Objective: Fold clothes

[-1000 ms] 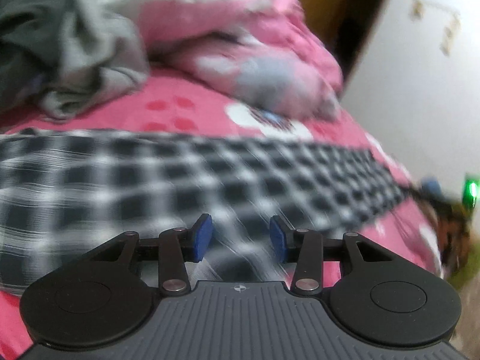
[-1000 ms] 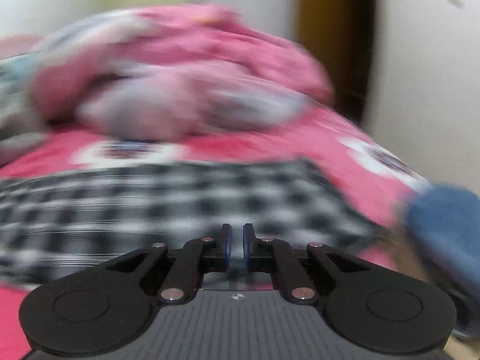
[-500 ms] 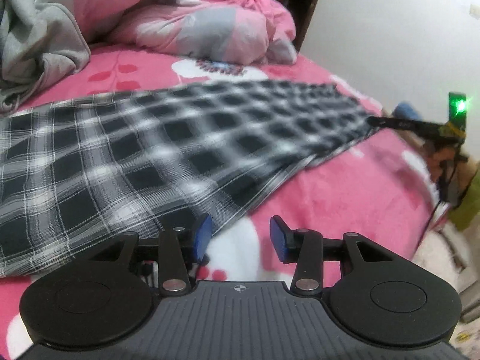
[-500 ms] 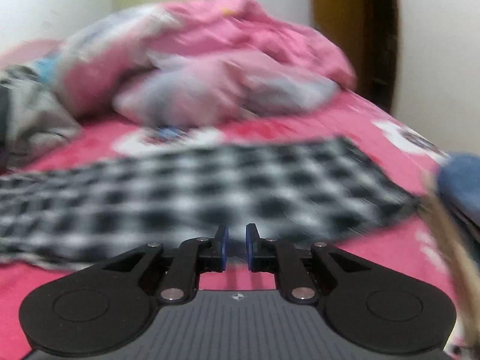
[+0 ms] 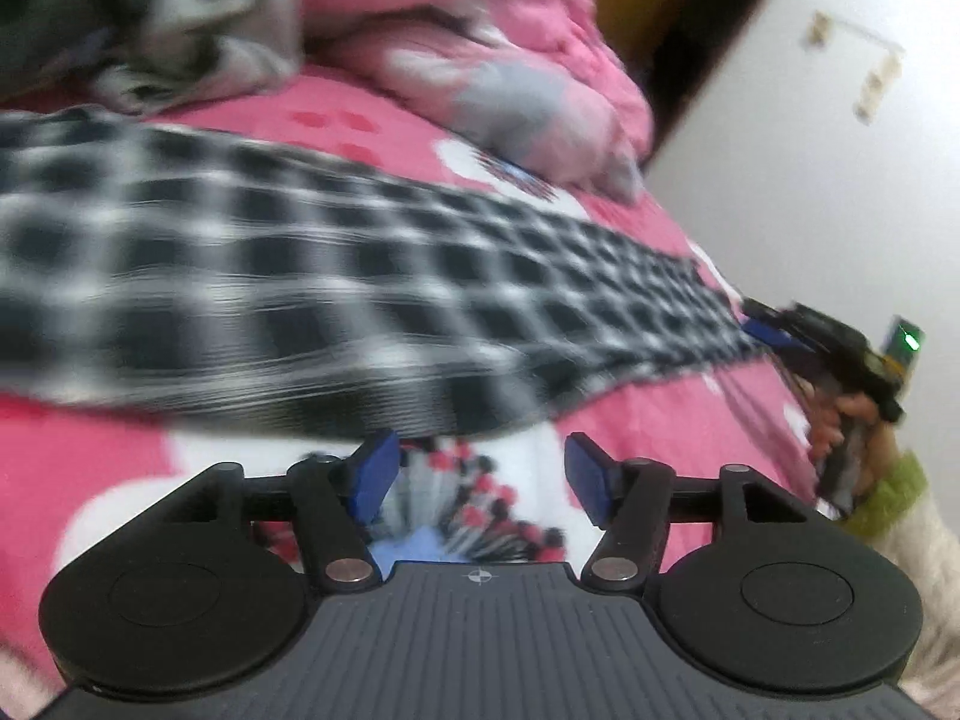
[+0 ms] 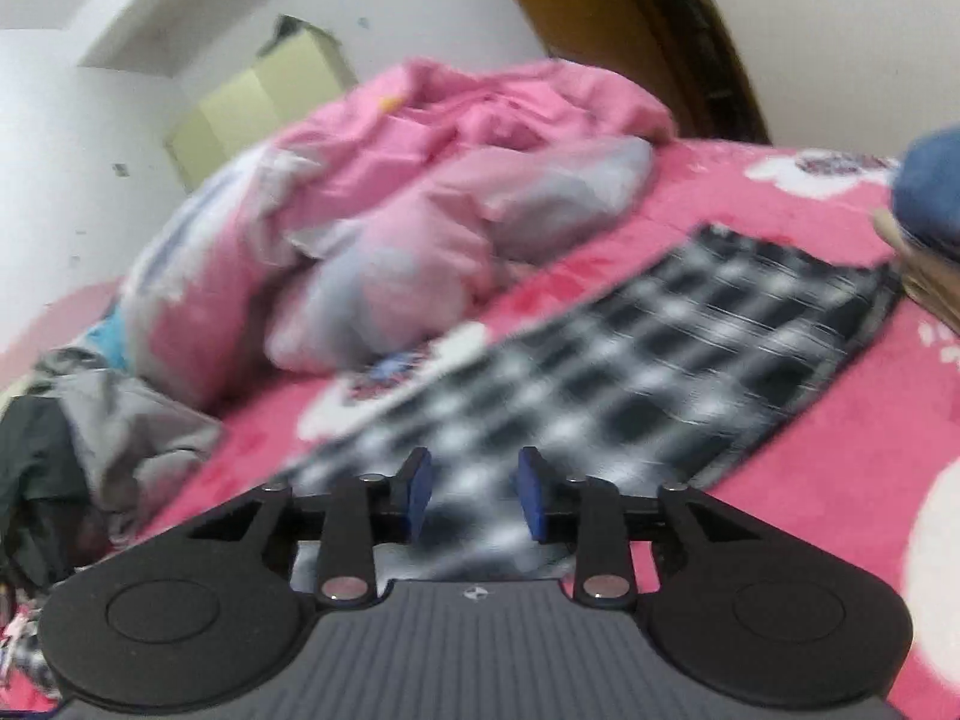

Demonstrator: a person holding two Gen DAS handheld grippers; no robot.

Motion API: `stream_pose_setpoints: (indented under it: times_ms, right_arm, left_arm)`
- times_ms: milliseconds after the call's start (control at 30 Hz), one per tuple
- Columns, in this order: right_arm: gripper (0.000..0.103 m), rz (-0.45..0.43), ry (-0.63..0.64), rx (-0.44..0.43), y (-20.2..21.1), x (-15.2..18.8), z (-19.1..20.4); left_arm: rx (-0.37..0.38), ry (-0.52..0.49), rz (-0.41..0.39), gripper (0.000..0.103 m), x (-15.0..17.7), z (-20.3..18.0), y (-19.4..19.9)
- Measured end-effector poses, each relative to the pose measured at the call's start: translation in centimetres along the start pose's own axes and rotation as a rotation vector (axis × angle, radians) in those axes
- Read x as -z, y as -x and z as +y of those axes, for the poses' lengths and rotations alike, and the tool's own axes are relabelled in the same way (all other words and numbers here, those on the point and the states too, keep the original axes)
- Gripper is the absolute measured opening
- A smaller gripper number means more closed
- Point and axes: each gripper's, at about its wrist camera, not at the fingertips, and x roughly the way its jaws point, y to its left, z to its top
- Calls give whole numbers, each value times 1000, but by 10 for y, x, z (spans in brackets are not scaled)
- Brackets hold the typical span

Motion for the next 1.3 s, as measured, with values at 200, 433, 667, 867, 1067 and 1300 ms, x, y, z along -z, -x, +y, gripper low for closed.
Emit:
stream_pose_setpoints:
  times_ms: [200,433,667,867,1067,1300]
  right_arm:
    - [46,34,231,-211,-1,30,118]
    - [59,83,594,-462,-3,99,263]
    - [60,174,628,-530,3,141,314]
    - [60,203,616,-502,3,148,319]
    - [60,222,574,-467,-4,153,316]
    - [60,215,560,-431,-8,158,311]
  left_arm:
    - [-118,119,-128,69,1,27,50]
    - [-245,258,-288,83,0,73,101]
    - [-378,489,-393,84,-8,141,103]
    - [-348,644,-482,76,-11,188,100]
    - [-317,766,-556,51,-12,210,99]
    - [-346,706,-635,15,-19,202,95]
